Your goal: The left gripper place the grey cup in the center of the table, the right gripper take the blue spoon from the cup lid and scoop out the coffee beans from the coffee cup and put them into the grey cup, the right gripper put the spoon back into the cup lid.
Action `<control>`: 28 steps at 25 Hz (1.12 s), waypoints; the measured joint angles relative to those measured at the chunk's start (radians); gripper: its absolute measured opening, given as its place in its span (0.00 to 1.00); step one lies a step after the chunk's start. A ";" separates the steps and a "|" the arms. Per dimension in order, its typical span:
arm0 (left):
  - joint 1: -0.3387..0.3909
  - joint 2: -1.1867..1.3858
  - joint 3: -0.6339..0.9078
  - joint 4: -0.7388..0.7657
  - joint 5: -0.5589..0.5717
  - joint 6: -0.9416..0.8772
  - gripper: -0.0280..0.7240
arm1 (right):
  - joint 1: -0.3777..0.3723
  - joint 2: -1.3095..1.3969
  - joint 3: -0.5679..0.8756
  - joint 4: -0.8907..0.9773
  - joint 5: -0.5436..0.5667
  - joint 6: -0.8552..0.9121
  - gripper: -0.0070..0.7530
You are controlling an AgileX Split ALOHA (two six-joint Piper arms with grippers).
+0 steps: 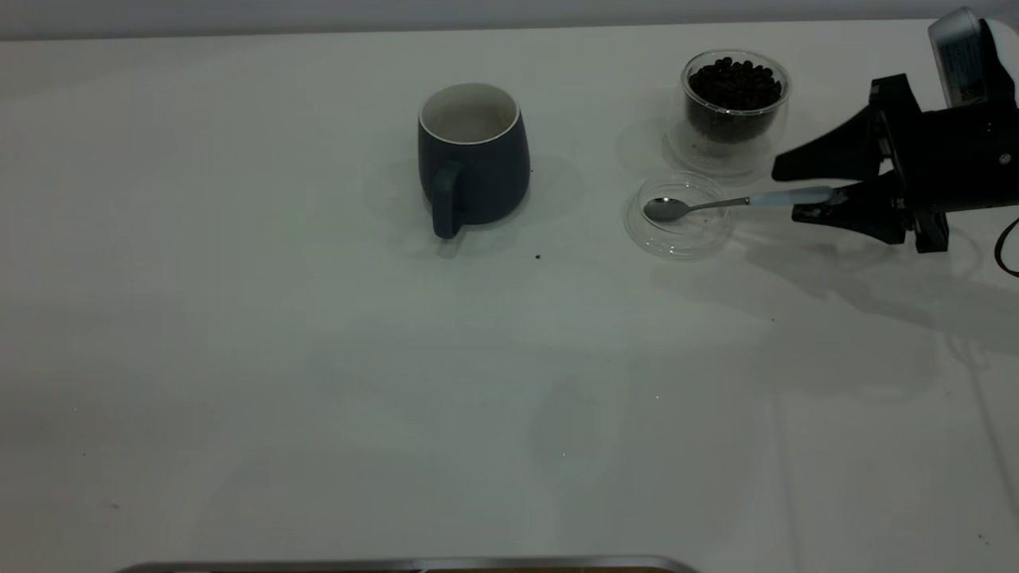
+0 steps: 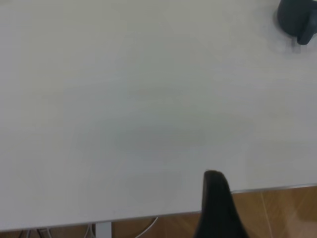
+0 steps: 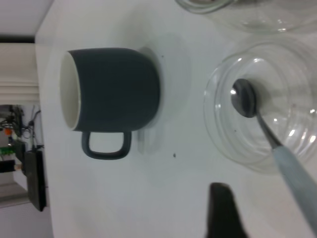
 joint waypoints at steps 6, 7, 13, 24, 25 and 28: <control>0.000 0.000 0.000 0.000 0.000 0.001 0.78 | 0.000 0.000 0.000 -0.014 -0.041 0.061 0.90; 0.000 0.000 0.000 0.000 0.000 0.001 0.78 | 0.000 0.000 0.000 -0.022 -0.055 0.072 0.90; 0.000 0.000 0.000 0.000 0.000 0.001 0.78 | 0.001 0.000 0.000 -0.080 -0.111 0.124 0.90; 0.000 0.000 0.000 0.000 0.000 0.001 0.78 | -0.065 -0.209 0.000 -0.336 -0.124 0.317 0.87; 0.000 0.000 0.000 0.000 0.000 0.001 0.78 | -0.067 -0.249 0.000 -0.375 -0.125 0.363 0.87; 0.000 0.000 0.000 0.000 0.000 0.001 0.78 | -0.068 -0.399 0.000 -0.545 -0.120 0.549 0.86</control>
